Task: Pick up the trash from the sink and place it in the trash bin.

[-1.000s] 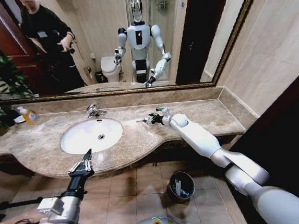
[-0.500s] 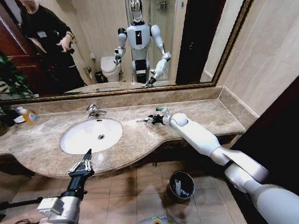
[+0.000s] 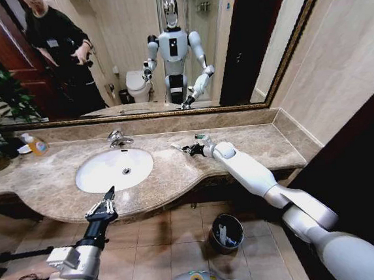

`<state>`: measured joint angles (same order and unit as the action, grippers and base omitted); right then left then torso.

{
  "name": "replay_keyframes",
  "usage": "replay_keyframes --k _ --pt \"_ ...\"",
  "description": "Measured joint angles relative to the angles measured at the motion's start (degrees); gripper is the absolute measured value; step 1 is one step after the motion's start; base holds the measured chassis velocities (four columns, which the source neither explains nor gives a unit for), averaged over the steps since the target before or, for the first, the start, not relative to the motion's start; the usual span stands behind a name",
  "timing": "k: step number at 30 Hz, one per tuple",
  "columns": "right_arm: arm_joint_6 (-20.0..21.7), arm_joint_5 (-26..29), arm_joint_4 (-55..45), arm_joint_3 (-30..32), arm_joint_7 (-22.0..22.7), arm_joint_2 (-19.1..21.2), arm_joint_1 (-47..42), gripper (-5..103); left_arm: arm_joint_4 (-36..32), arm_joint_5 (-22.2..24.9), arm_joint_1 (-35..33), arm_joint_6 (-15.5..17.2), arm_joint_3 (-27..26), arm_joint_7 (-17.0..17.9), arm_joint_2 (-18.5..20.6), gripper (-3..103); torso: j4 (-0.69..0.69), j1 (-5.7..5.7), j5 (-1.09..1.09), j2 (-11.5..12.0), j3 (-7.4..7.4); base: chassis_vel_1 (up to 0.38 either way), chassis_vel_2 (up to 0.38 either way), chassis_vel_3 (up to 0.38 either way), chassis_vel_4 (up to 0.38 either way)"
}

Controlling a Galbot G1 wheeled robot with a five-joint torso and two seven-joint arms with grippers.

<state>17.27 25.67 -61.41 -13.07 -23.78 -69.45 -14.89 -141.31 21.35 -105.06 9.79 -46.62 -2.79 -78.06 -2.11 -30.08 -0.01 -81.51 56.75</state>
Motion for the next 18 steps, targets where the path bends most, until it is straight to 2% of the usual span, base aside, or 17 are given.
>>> replay_keyframes --k 4,11,16,18 --pt "0.3 2.1 -1.8 0.1 2.7 0.5 -1.1 0 0.0 0.0 0.0 0.0 0.0 0.0 0.0 0 0.00 0.00 0.00 0.0 0.00 0.000 0.000 0.000 0.000" --pt "0.4 3.3 -3.6 0.3 4.4 1.0 -2.0 0 0.0 0.0 0.0 0.0 0.0 0.0 0.0 0 0.00 0.00 0.01 0.0 0.00 0.000 0.000 0.000 0.000" --pt "0.3 5.3 -7.1 1.2 7.9 1.6 -3.4 0 0.0 0.0 0.0 0.0 0.0 0.0 0.0 0 0.00 0.00 0.00 0.0 0.00 0.000 0.000 0.000 0.000" --pt "-0.3 6.8 -9.8 1.8 10.6 2.2 -4.7 0 0.0 0.0 0.0 0.0 0.0 0.0 0.0 0 0.00 0.00 0.00 0.0 0.00 0.000 0.000 0.000 0.000"
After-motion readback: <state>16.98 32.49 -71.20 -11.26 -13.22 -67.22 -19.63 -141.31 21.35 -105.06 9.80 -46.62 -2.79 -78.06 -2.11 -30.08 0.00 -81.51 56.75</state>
